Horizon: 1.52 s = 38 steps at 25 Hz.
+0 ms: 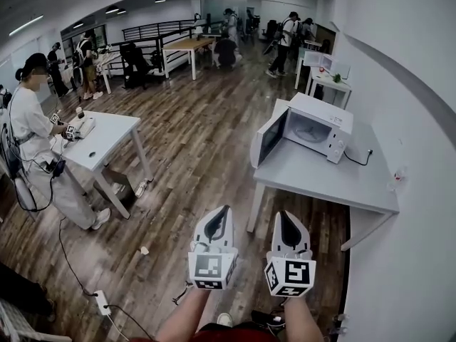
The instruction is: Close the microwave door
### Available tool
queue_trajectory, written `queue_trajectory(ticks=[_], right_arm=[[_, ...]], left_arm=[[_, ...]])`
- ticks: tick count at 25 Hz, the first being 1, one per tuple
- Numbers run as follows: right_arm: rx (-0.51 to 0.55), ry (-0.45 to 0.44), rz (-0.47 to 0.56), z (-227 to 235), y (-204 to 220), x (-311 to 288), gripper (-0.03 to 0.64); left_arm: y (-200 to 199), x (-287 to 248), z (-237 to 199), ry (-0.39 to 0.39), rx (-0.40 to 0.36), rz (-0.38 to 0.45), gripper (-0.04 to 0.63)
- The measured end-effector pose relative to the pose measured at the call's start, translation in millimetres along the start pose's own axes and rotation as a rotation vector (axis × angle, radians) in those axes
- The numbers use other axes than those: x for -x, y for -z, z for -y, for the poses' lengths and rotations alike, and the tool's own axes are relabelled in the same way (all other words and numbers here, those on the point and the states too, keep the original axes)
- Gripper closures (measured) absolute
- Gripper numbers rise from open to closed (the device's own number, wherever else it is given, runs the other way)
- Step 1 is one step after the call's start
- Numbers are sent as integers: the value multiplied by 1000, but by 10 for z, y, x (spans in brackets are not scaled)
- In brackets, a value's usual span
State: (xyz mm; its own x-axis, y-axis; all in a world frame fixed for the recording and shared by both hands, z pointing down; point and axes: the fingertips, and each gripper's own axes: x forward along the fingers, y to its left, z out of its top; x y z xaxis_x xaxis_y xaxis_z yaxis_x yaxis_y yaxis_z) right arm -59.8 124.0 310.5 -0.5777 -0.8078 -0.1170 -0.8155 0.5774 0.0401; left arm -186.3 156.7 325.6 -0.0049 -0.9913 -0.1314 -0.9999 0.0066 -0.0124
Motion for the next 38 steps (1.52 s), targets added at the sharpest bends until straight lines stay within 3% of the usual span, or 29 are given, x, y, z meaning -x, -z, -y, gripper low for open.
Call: queue_trajectory(ticks=[15,38], right_arm=[[-7,-3,-8,72,240,-753,588],[-44,-34,-7,1383,468,-2410,588]], left_arm=[[266,-626,-382,-4,9,-17,569],[463,-2692,-236,-25,-20,-22,569]])
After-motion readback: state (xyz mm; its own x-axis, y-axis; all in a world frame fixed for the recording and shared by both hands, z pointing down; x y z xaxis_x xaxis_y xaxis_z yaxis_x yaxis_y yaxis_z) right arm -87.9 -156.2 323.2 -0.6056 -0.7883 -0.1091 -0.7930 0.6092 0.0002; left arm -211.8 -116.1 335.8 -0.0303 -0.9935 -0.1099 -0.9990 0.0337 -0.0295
